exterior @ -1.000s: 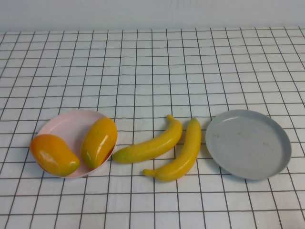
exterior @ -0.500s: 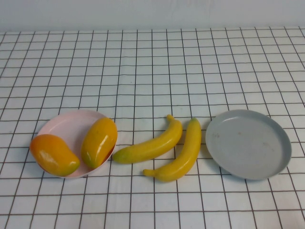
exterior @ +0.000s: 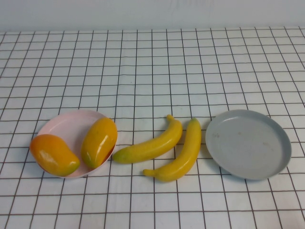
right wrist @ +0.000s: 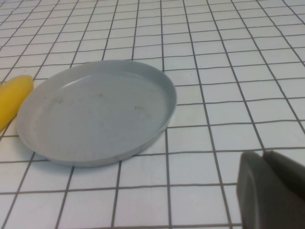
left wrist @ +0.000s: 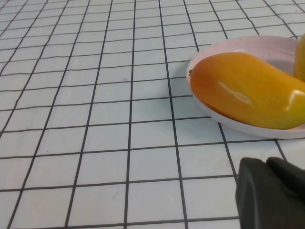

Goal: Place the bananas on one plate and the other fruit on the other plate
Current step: Put another type of fruit in the right plate

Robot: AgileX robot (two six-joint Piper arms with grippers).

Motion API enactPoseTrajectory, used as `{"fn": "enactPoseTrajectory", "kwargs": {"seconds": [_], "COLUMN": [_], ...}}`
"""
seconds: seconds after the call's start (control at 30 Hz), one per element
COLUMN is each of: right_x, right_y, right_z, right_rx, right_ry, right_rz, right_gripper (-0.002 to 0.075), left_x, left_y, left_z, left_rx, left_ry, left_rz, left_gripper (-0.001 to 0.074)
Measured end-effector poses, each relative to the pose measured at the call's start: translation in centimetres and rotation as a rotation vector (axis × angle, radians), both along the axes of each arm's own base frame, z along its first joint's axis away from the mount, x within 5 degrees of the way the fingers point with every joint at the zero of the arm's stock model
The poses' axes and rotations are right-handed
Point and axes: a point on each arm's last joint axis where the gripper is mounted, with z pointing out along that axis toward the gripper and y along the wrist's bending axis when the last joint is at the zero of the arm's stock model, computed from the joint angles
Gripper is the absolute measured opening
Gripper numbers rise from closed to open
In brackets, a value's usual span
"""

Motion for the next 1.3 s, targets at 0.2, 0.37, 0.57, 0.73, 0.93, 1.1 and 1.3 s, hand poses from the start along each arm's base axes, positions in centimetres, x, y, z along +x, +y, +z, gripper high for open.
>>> {"fn": "enactPoseTrajectory", "kwargs": {"seconds": [0.2,0.37,0.57,0.73,0.93,1.1,1.3], "right_x": [0.0,0.0,0.2,0.3,0.3,0.3,0.3], "right_y": [0.0,0.0,0.9,0.7,-1.1,-0.8,0.4], "right_z": [0.0,0.0,1.4,2.9,3.5,3.4,3.1], "right_rx": [0.000,0.000,0.453,1.176,1.336,1.216,1.070], "right_ry": [0.000,0.000,-0.100,-0.170,-0.326,-0.304,-0.226], "right_rz": [0.000,0.000,0.009,-0.072,-0.221,-0.188,-0.076], "right_gripper": [-0.0016,-0.0016,-0.0016,-0.0016,-0.0016,-0.0016,-0.0016], "left_x": [0.0,0.0,0.0,0.0,0.0,0.0,0.0], "left_y": [0.0,0.0,0.0,0.0,0.0,0.0,0.0], "left_z": [0.0,0.0,0.0,0.0,0.0,0.0,0.0], "left_rx": [0.000,0.000,0.000,0.000,0.000,0.000,0.000], "left_ry": [0.000,0.000,0.000,0.000,0.000,0.000,0.000], "left_rz": [0.000,0.000,0.000,0.000,0.000,0.000,0.000], "left_gripper": [-0.0004,-0.0004,-0.0004,-0.0004,-0.0004,-0.0004,-0.0004]}}
